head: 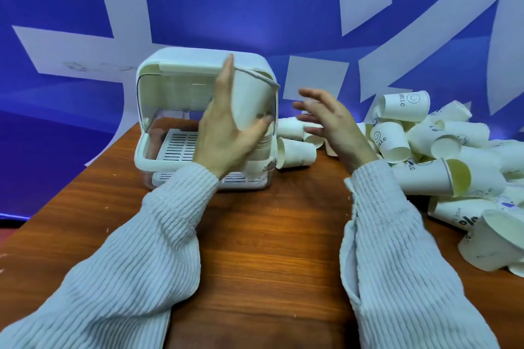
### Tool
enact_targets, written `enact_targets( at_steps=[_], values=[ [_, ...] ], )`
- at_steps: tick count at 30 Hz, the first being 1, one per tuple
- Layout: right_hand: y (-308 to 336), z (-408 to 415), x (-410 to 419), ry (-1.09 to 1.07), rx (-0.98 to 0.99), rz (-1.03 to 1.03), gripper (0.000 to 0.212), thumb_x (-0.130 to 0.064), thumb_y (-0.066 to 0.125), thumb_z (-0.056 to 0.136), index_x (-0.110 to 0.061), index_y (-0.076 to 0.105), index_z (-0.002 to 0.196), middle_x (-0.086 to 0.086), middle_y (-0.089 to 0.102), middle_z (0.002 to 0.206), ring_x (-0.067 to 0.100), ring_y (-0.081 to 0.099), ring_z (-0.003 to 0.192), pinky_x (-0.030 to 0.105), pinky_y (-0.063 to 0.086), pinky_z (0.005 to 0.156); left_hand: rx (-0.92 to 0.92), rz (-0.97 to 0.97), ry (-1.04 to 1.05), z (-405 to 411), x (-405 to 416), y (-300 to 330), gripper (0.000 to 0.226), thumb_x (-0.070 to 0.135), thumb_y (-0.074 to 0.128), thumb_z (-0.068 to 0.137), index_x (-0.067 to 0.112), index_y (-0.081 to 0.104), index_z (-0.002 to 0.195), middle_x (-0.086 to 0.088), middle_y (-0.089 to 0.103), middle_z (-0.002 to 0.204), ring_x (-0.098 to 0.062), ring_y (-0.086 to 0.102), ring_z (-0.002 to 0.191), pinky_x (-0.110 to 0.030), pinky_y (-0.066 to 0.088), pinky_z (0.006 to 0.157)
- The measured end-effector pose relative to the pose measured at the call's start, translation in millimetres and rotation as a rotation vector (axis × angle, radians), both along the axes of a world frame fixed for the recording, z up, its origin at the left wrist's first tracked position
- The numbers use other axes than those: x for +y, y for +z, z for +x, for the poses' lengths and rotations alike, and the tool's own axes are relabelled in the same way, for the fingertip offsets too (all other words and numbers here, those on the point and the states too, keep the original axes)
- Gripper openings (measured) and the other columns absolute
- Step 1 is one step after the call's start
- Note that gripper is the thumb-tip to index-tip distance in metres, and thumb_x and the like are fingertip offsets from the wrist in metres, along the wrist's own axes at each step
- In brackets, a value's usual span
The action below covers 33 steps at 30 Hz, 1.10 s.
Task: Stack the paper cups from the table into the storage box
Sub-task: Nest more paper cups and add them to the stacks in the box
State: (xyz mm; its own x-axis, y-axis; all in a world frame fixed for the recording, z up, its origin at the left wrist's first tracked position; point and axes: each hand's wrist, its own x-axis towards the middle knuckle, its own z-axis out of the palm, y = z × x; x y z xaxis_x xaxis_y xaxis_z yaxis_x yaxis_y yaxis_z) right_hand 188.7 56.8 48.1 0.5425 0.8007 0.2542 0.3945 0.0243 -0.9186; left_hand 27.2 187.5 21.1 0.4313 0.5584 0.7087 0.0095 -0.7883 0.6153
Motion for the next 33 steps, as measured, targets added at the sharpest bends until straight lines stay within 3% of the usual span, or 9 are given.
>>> enact_targets(
  at_steps=[5, 7, 10, 13, 17, 19, 24, 29, 33],
  values=[
    [-60, 16, 19, -0.074, -0.65, -0.656, 0.086, -0.025, 0.069, 0.089, -0.039, 0.024, 0.161, -0.004, 0.029, 0.167, 0.023, 0.017, 0.156, 0.046, 0.011, 0.128, -0.095, -0.149, 0.026, -9, 13, 8, 0.097, 0.039, 0.08, 0.084, 0.03, 0.018, 0.158, 0.001, 0.043, 0.152, -0.019, 0.051, 0.128, -0.04, 0.047, 0.107],
    [-76, 20, 23, -0.05, -0.781, -0.759, 0.092, -0.025, 0.071, 0.086, -0.043, 0.02, 0.161, -0.003, 0.03, 0.166, 0.025, 0.016, 0.157, 0.05, 0.007, 0.128, -0.087, -0.122, 0.015, -8, 10, 7, 0.085, 0.047, 0.07, 0.09, 0.03, 0.02, 0.157, -0.001, 0.046, 0.147, -0.018, 0.054, 0.122, -0.041, 0.05, 0.101],
    [-77, 27, 21, -0.096, -0.73, -0.706, 0.061, -0.03, 0.063, 0.094, -0.04, 0.042, 0.15, 0.001, 0.055, 0.146, 0.027, 0.047, 0.137, 0.046, 0.033, 0.118, -0.095, -0.11, 0.003, -7, 7, 5, 0.074, 0.049, 0.06, 0.094, 0.029, 0.022, 0.155, -0.002, 0.05, 0.14, -0.019, 0.057, 0.114, -0.041, 0.053, 0.094],
    [-60, 30, 13, -0.322, -0.488, -0.37, 0.018, -0.027, 0.05, 0.101, -0.027, 0.061, 0.116, 0.006, 0.068, 0.121, 0.028, 0.062, 0.11, 0.035, 0.046, 0.09, -0.101, -0.118, 0.009, -5, 9, 4, 0.073, 0.047, 0.062, 0.092, 0.03, 0.023, 0.152, -0.004, 0.053, 0.135, -0.021, 0.059, 0.11, -0.042, 0.056, 0.089],
    [-18, 12, 9, -0.524, -0.239, 0.234, 0.007, -0.027, 0.064, 0.095, -0.028, 0.071, 0.097, -0.001, 0.071, 0.105, 0.01, 0.065, 0.097, 0.027, 0.051, 0.084, -0.157, -0.164, 0.011, -5, 12, 4, 0.071, 0.038, 0.068, 0.09, 0.027, 0.026, 0.147, -0.003, 0.057, 0.128, -0.016, 0.063, 0.103, -0.028, 0.057, 0.079],
    [-1, -5, 16, -0.496, -0.169, 0.381, 0.011, -0.026, 0.066, 0.096, -0.024, 0.076, 0.099, -0.009, 0.074, 0.097, -0.002, 0.065, 0.086, 0.02, 0.052, 0.079, -0.2, -0.184, 0.014, -5, 14, 4, 0.071, 0.033, 0.071, 0.089, 0.022, 0.028, 0.143, -0.005, 0.058, 0.128, -0.014, 0.065, 0.101, -0.015, 0.053, 0.075],
    [5, -26, 49, -0.515, -0.382, 0.244, 0.008, -0.03, 0.065, 0.096, -0.026, 0.068, 0.103, -0.011, 0.071, 0.083, 0.011, 0.066, 0.079, 0.033, 0.054, 0.073, -0.308, -0.225, 0.047, -6, 15, 6, 0.068, 0.02, 0.075, 0.086, 0.011, 0.031, 0.137, -0.002, 0.053, 0.123, -0.019, 0.064, 0.103, -0.009, 0.048, 0.077],
    [1, -30, 67, -0.481, -0.762, -0.043, 0.016, -0.022, 0.057, 0.097, -0.024, 0.069, 0.105, 0.002, 0.076, 0.097, 0.033, 0.066, 0.09, 0.037, 0.048, 0.076, -0.332, -0.247, 0.064, -8, 14, 9, 0.068, 0.013, 0.075, 0.088, 0.009, 0.029, 0.138, 0.008, 0.048, 0.119, -0.008, 0.059, 0.105, -0.009, 0.049, 0.077],
    [-16, -30, 75, -0.391, -0.769, -0.239, 0.016, -0.022, 0.059, 0.094, -0.024, 0.074, 0.1, 0.001, 0.076, 0.101, 0.029, 0.067, 0.097, 0.041, 0.055, 0.084, -0.312, -0.232, 0.053, -9, 16, 7, 0.071, 0.015, 0.077, 0.087, 0.007, 0.029, 0.139, -0.004, 0.049, 0.128, -0.011, 0.057, 0.111, -0.008, 0.048, 0.082]
  ],
)
